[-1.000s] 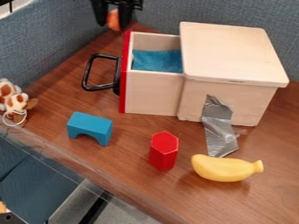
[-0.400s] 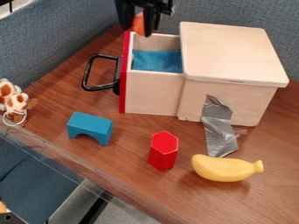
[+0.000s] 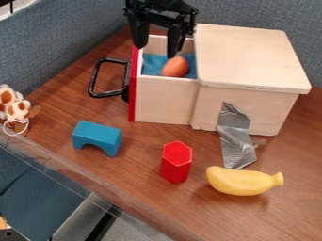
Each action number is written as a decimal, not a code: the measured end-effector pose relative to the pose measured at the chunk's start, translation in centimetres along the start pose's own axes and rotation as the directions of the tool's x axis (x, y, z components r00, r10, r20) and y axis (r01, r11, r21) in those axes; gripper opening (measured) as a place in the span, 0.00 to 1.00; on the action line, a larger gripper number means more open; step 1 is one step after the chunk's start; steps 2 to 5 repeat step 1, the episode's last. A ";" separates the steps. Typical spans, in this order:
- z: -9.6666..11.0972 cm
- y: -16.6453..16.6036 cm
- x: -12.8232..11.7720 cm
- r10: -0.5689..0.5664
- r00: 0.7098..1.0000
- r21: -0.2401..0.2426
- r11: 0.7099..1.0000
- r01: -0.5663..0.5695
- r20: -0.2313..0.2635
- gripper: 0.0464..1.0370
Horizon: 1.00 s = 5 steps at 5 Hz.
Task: Put the tomato in the drawer
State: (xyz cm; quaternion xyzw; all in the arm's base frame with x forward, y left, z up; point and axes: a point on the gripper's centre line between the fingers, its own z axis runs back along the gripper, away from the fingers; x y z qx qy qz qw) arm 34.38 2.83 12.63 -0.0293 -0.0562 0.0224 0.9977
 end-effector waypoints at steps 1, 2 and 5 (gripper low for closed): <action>1.3 0.3 -0.5 0.018 1.000 0.006 1.000 -0.018 0.019 0.97; 1.3 0.3 -0.5 0.018 1.000 0.006 1.000 -0.018 0.019 0.97; 1.3 0.3 -0.5 0.018 1.000 0.006 1.000 -0.018 0.019 0.97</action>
